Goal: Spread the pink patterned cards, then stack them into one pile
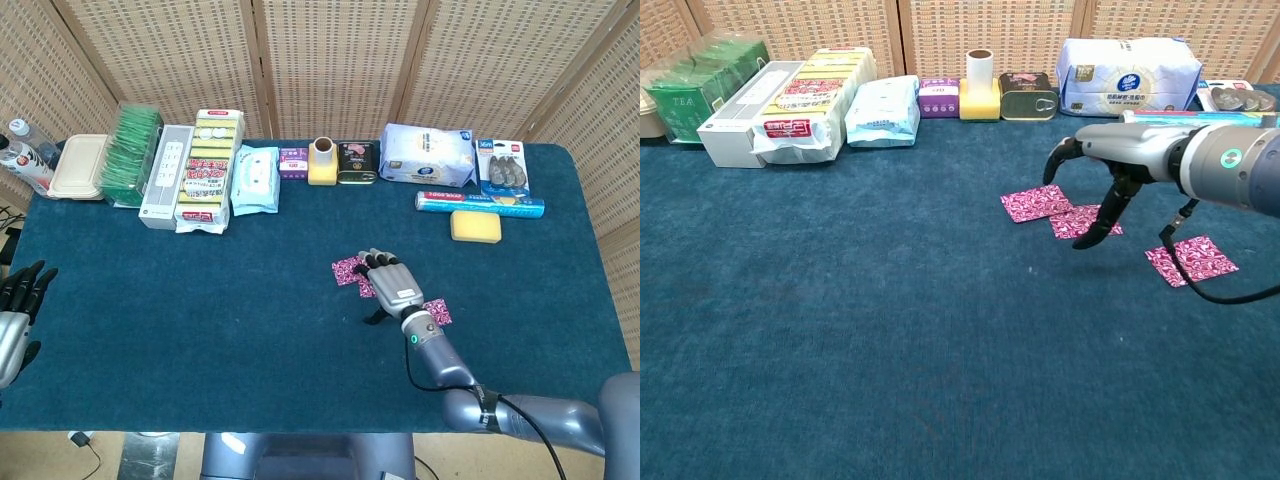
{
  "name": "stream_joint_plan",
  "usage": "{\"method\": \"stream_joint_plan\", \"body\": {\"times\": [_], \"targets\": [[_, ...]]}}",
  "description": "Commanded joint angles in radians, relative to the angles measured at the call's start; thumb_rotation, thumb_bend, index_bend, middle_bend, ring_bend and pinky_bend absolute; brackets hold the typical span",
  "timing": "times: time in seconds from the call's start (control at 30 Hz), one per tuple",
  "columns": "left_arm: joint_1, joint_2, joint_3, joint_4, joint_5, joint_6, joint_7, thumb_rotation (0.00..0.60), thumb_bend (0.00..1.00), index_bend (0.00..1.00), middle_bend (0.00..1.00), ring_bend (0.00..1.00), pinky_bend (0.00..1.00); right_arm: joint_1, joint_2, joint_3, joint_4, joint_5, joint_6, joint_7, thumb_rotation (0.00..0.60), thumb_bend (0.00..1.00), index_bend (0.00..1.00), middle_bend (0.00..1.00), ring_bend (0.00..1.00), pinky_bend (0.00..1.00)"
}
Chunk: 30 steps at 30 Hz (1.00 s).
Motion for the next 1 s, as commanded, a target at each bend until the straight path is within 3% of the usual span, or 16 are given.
{"method": "stream_joint_plan", "body": {"times": [0.03,0.43,1.0], "targets": [[0.0,0.0,0.0,0.0,0.0,0.0,0.0,0.6,0.09,0.0,0.0,0.0,0.08,0.005,-0.009,-0.017,0.057,0.027,0.002,-0.021,0.542,0.0,0.23,0.08,0.0,0.08],[-0.003,0.0,-0.002,-0.001,-0.005,-0.007,0.002,0.6,0.09,0.0,0.0,0.0,0.08,0.003,-0.042,-0.021,0.158,0.102,0.0,-0.035,0.541,0.0,0.28,0.07,0.0,0.08],[0.0,0.002,0.0,-0.001,-0.001,-0.002,-0.004,0.6,0.09,0.0,0.0,0.0,0.08,0.003,-0.02,-0.056,0.095,0.083,-0.053,-0.022,0.524,0.0,0.31,0.07,0.0,0.08]]}}
